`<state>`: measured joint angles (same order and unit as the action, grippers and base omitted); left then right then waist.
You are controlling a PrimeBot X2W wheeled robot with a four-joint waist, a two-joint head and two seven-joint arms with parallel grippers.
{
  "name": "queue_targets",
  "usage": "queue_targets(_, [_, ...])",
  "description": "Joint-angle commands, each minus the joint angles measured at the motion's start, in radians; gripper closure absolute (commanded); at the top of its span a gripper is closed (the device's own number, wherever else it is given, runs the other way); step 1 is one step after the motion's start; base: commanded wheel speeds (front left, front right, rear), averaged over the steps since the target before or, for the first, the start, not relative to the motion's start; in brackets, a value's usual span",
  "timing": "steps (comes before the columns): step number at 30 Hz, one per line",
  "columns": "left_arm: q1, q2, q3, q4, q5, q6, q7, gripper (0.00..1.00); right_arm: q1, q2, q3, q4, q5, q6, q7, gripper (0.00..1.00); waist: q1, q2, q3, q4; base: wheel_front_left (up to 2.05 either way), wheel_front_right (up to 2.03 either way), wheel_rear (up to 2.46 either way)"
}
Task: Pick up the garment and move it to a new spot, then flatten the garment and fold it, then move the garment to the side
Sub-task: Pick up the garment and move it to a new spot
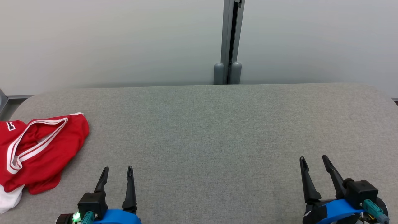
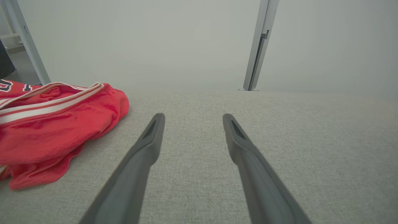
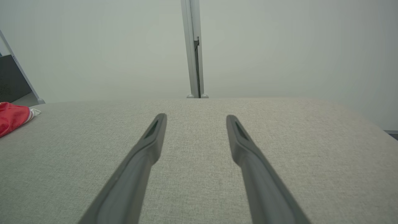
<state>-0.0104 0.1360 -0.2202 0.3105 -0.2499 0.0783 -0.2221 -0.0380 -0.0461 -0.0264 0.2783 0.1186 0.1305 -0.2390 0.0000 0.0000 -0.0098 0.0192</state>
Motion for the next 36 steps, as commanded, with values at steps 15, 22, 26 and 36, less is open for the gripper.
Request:
queue_targets(15, [0.008,0.015,0.002,-0.028,-0.017,0.015,0.000,0.00,0.020,-0.007,-0.003,0.001,0.023,0.000,-0.016,0.00,0.0000,0.0000,-0.006,0.174,0.00,0.00,0.00])
queue_targets(22, [0.016,0.032,0.006,-0.050,-0.026,0.015,0.004,0.00,0.029,-0.007,0.005,0.000,0.028,0.000,-0.019,0.00,0.0000,0.0000,-0.008,0.309,0.00,0.00,0.00])
queue_targets(26, [0.020,0.042,0.009,-0.059,-0.028,0.018,0.010,0.00,0.031,-0.007,0.012,0.001,0.033,0.000,-0.021,0.00,0.0000,0.0000,-0.013,0.382,0.00,0.00,0.00])
queue_targets(36, [0.045,0.059,0.025,-0.095,-0.040,0.039,0.020,0.00,0.014,-0.007,0.042,0.006,0.030,0.000,-0.025,0.00,0.0000,0.0000,-0.006,0.499,0.00,0.00,0.00])
